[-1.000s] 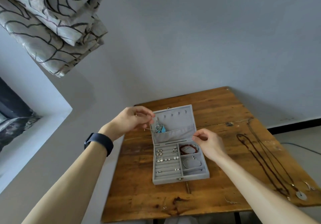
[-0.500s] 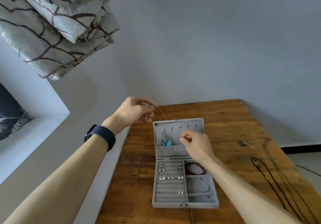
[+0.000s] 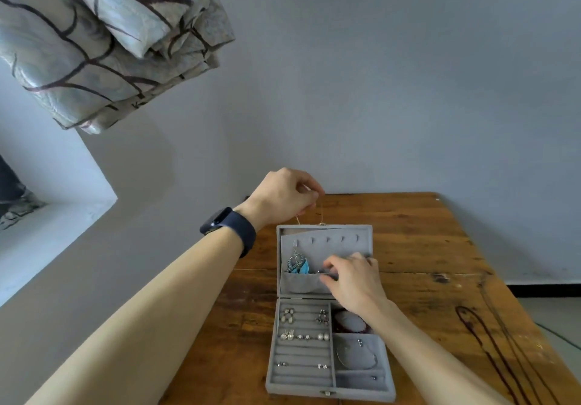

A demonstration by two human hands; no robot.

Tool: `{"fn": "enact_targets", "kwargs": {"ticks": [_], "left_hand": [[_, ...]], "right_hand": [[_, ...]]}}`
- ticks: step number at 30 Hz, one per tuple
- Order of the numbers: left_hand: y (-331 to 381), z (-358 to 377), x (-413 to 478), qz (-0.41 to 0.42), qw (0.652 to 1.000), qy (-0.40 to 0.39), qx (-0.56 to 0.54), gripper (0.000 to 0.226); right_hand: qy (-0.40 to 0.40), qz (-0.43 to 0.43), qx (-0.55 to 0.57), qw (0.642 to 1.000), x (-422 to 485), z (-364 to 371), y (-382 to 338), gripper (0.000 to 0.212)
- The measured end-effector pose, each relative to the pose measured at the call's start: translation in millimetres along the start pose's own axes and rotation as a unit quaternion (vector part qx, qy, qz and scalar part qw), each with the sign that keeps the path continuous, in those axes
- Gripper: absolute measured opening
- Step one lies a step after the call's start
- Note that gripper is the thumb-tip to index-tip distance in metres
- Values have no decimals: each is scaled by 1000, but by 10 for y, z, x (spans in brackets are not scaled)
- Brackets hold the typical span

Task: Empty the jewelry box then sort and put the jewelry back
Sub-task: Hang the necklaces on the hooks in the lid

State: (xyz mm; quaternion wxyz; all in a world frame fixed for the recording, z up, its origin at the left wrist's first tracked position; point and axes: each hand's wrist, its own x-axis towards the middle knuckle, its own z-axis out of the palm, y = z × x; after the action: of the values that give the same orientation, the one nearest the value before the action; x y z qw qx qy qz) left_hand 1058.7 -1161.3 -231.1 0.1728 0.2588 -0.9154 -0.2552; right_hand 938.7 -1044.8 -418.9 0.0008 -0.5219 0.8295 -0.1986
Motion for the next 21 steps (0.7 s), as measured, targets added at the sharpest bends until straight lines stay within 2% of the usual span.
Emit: {"fn": "enact_targets", "kwargs": {"ticks": [2, 6, 9, 13, 17, 21], "left_hand": [[-3, 49, 44, -2, 1000, -10, 14, 17], [-49, 189, 91, -19, 999, -26, 15, 20], [-78, 280, 101, -22, 998, -45, 25, 19], [-135, 364, 120, -32, 997, -62, 26, 19], [-215, 483, 102, -45, 996, -75, 17, 15], [-328, 605, 62, -49, 997, -62, 22, 11]], "right_hand": [[-20, 0, -3, 1000, -27, -36, 45, 35], [-28, -17, 29, 999, -65, -95, 135, 26], [4, -6, 158, 987, -42, -170, 144, 25], [112, 39, 339, 933, 46, -350, 47, 28], [25, 49, 413, 909, 143, -482, -78, 30], [52, 63, 404, 911, 170, -381, -74, 10]]}}
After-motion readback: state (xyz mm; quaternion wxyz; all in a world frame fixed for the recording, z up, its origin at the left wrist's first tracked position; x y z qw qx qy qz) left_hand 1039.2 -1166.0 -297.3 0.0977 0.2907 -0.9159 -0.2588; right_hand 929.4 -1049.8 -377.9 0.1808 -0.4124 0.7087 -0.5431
